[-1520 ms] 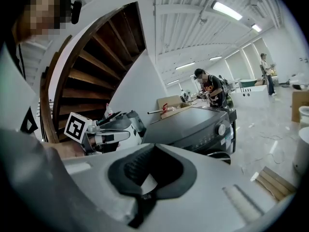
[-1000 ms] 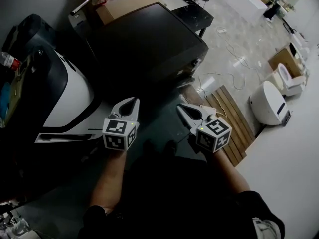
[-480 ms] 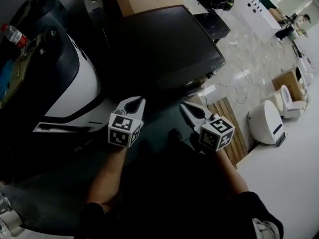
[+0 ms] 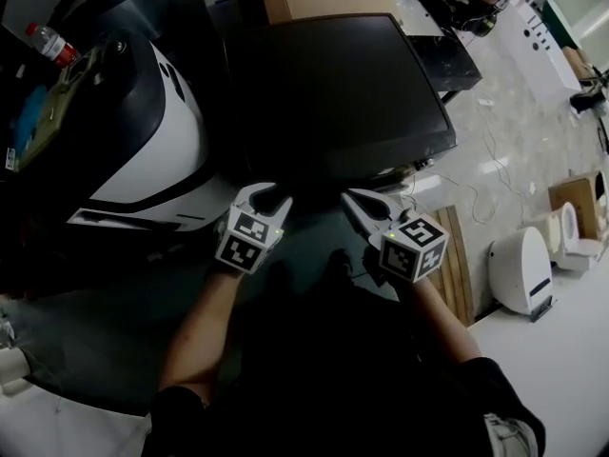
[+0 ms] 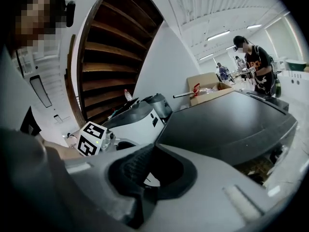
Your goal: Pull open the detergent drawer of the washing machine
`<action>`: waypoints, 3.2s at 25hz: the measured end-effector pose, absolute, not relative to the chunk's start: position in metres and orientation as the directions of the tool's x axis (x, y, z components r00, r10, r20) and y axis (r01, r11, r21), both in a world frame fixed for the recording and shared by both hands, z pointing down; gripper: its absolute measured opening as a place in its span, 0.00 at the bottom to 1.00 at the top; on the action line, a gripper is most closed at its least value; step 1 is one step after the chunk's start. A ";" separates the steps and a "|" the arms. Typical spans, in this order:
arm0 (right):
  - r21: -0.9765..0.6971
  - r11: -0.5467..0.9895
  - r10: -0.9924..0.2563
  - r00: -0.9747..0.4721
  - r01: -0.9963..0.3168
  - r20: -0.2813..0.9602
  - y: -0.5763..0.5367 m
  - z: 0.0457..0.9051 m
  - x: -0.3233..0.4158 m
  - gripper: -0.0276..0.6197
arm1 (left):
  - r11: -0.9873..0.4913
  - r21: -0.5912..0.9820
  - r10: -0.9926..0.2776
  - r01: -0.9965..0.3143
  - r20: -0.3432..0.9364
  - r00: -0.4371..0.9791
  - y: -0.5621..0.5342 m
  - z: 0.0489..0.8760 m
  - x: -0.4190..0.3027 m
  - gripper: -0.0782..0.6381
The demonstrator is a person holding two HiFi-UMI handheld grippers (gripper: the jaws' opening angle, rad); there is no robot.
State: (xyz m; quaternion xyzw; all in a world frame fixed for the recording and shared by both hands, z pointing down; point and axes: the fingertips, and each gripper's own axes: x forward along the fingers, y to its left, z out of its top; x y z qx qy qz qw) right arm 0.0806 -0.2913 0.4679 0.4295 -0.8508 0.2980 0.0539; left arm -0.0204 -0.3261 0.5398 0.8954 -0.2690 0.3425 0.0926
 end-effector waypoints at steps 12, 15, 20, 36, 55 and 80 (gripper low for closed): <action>-0.525 0.461 -0.639 -0.678 -0.716 0.364 -0.295 0.498 0.109 0.05 | -0.891 -0.176 -0.368 -0.419 0.820 0.438 -0.327 0.598 -0.009 0.29; -0.533 0.476 -0.624 -0.696 -0.699 0.355 -0.295 0.500 0.111 0.05 | -0.891 -0.185 -0.359 -0.414 0.845 0.396 -0.325 0.608 -0.010 0.29; -0.551 0.500 -0.593 -0.728 -0.668 0.345 -0.290 0.505 0.117 0.05 | -0.882 -0.239 -0.383 -0.407 0.866 0.321 -0.329 0.617 -0.013 0.25; -0.604 0.547 -0.461 -0.811 -0.580 0.361 -0.254 0.534 0.152 0.05 | -0.886 -0.412 -0.439 -0.211 0.892 0.103 -0.329 0.628 -0.008 0.21; -0.593 0.566 -0.450 -0.817 -0.573 0.359 -0.239 0.535 0.131 0.05 | -0.921 -0.329 -0.348 -0.207 0.936 0.060 -0.324 0.631 -0.006 0.21; -0.535 0.589 -0.451 -0.796 -0.606 0.405 -0.166 0.515 0.085 0.05 | -0.886 -0.389 -0.435 -0.252 0.886 0.161 -0.256 0.623 -0.013 0.13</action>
